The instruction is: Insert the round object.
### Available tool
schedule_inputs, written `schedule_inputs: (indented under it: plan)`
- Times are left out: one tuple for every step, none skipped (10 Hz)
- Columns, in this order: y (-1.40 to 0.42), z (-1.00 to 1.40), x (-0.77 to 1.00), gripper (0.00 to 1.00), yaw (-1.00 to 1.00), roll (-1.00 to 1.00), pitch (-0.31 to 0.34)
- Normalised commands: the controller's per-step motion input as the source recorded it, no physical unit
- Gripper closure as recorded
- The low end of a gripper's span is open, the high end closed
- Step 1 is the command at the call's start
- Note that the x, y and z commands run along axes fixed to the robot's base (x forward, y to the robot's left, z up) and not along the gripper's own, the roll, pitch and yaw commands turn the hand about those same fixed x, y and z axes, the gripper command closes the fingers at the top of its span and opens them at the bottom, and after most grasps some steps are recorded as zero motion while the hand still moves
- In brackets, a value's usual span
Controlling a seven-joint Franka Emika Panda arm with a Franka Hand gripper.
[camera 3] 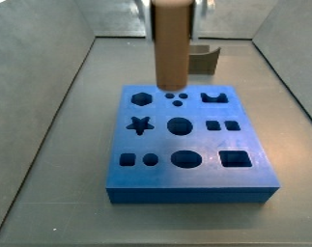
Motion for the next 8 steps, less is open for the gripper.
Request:
schedule_inputs:
  plan:
    - [-0.11,-1.0,0.64,1.0,-0.05,0.08,0.0]
    - [-0.04,-1.0,0.63,1.0,-0.06,0.1,0.0]
    - [0.0,-1.0,0.53,1.0,-0.03,0.13,0.0]
    - [0.03,-0.97,0.21,1.0,-0.01,0.18,0.0]
    - [0.13,-0.2,0.0,1.0,-0.12,-0.12,-0.013]
    - [0.0,0.0,0.0,1.0,0.0,0.0,0.006]
    - [0.04,-0.01,0.0,1.0,0.0,0.0,0.0]
    - [0.08,-0.27,0.0,1.0,0.0,0.11,0.0]
